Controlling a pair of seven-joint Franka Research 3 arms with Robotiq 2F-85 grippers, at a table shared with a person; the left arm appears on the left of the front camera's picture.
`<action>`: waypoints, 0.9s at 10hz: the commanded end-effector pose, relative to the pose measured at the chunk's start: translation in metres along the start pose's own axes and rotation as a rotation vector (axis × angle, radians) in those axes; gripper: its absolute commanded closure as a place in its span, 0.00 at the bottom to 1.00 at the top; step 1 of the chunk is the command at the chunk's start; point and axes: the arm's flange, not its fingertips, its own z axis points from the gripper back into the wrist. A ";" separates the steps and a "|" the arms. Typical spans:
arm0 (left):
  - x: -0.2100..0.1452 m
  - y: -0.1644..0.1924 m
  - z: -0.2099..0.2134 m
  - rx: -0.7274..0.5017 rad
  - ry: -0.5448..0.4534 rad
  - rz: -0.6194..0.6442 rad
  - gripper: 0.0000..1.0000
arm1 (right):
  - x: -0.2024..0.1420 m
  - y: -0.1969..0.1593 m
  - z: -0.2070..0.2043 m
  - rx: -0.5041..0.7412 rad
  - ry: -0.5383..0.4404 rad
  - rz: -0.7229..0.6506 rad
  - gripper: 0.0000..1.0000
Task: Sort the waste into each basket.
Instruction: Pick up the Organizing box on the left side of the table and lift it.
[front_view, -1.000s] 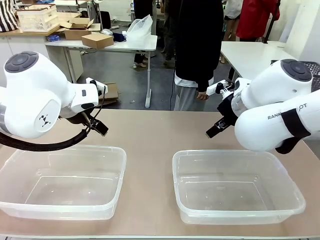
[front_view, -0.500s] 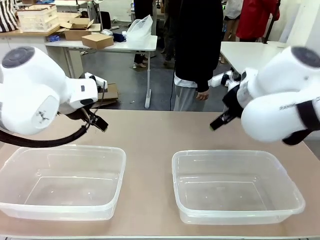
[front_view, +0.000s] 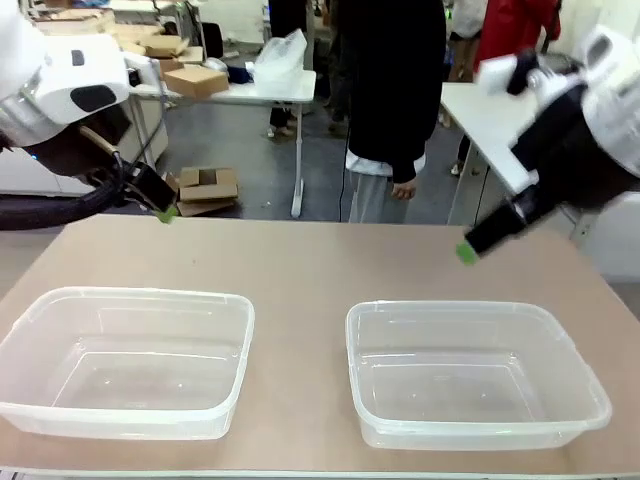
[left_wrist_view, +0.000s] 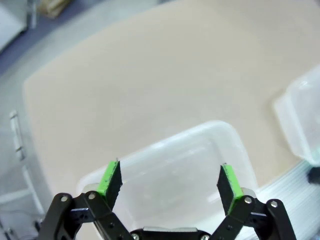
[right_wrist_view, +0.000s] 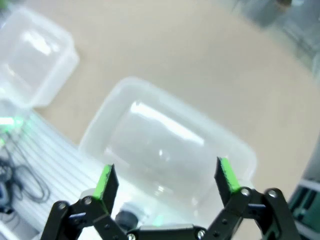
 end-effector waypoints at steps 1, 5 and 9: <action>-0.040 -0.018 -0.033 -0.066 -0.093 -0.086 0.00 | -0.066 -0.033 -0.080 -0.165 0.080 -0.146 0.00; -0.007 -0.006 0.026 -0.305 -0.067 -0.045 0.00 | -0.013 -0.024 0.011 0.139 -0.103 -0.141 0.00; -0.075 0.123 0.031 -0.843 -0.247 0.618 0.00 | -0.136 -0.155 0.069 0.768 -0.707 -0.921 0.00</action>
